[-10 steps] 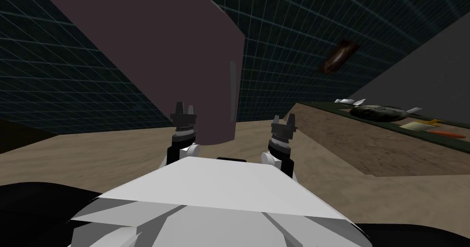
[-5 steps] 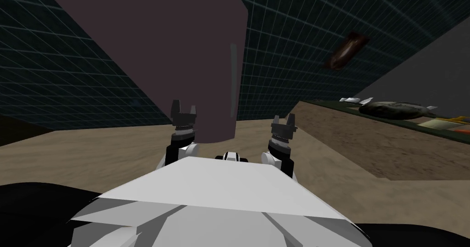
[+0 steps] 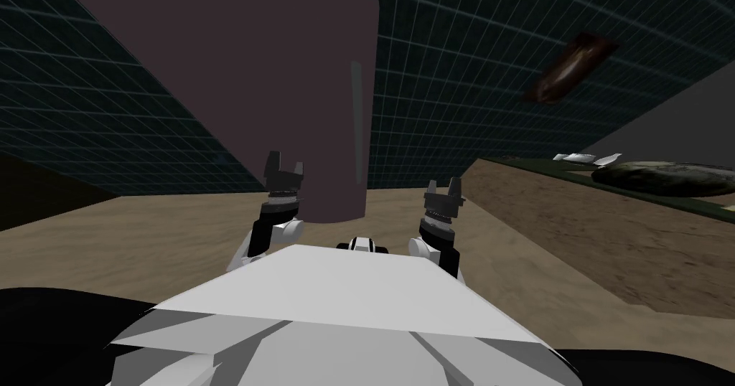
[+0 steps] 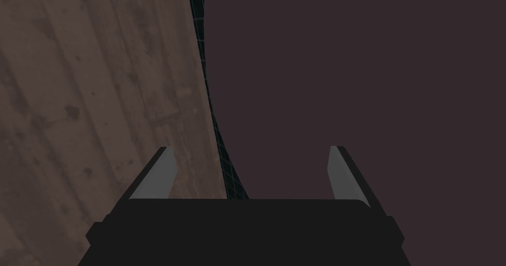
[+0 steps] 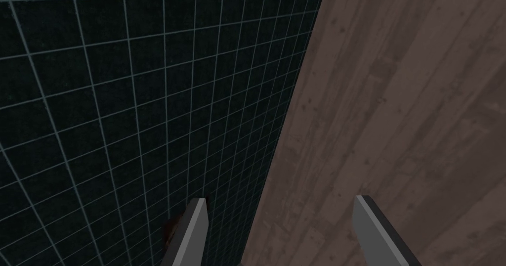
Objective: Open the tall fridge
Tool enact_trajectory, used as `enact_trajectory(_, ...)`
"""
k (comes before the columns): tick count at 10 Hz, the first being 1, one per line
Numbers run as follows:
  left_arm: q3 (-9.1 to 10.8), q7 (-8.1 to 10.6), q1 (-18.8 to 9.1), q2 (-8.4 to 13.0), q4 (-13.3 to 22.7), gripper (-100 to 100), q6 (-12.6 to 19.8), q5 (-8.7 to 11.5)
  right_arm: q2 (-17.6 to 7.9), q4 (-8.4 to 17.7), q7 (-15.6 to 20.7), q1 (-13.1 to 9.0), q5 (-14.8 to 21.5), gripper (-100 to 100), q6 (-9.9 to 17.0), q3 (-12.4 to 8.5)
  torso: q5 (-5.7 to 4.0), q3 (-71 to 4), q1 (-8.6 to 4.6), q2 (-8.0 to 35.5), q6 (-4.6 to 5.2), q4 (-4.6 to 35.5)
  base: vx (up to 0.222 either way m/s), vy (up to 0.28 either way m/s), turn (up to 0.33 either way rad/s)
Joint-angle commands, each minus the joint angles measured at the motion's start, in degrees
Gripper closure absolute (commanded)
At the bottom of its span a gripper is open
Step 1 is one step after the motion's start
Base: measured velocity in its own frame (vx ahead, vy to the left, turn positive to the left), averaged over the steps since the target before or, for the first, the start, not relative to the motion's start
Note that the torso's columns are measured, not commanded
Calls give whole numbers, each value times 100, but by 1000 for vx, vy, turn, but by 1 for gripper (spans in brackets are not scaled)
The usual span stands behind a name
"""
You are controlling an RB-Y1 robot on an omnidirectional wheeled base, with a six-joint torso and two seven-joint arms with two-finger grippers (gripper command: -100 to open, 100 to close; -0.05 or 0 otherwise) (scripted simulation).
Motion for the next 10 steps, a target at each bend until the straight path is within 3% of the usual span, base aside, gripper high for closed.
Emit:
enact_trajectory(1,219,70,-164,69,-30,-100,347,25,0,0,0,0,0,0,0,-1,3,0,5,-1,-2,0,49,-68,52)
enact_trajectory(2,419,137,-295,116,-37,-100,547,50,-1,0,0,0,0,0,0,-1,1,-1,0,-2,0,0,60,-113,80)
enact_trajectory(3,419,137,-295,116,-37,-100,595,50,0,0,0,0,0,0,0,0,-6,-4,-28,-8,-1,-2,43,-101,70)
enact_trajectory(4,632,210,-435,154,-44,-100,810,77,0,0,0,0,0,0,0,0,-8,-2,-26,-3,-1,-1,50,-122,118)
enact_trajectory(5,632,210,-435,154,-44,-100,862,77,0,0,0,0,0,0,0,0,-8,-3,-31,-7,-2,-1,46,-108,56)
enact_trajectory(6,856,289,-583,185,-51,-100,1087,107,0,0,0,0,0,0,0,0,-6,-3,-21,-5,0,-2,51,-128,91)
enact_trajectory(7,856,289,-583,185,-51,-100,1146,107,0,0,0,0,0,0,0,0,-6,-4,-25,-7,-2,-1,49,-125,60)
enact_trajectory(8,1091,373,-739,211,-57,-100,1373,138,0,0,0,0,0,0,0,0,-5,-4,-21,-7,0,-2,61,-164,113)
enact_trajectory(9,1091,373,-739,211,-57,-100,1446,138,0,0,0,0,0,0,0,0,-7,-6,-32,-11,-2,-3,50,-135,62)
enact_trajectory(10,1333,462,-901,232,-62,-100,1651,172,0,0,0,0,0,0,0,0,-6,-4,-18,-6,0,-2,70,-145,114)
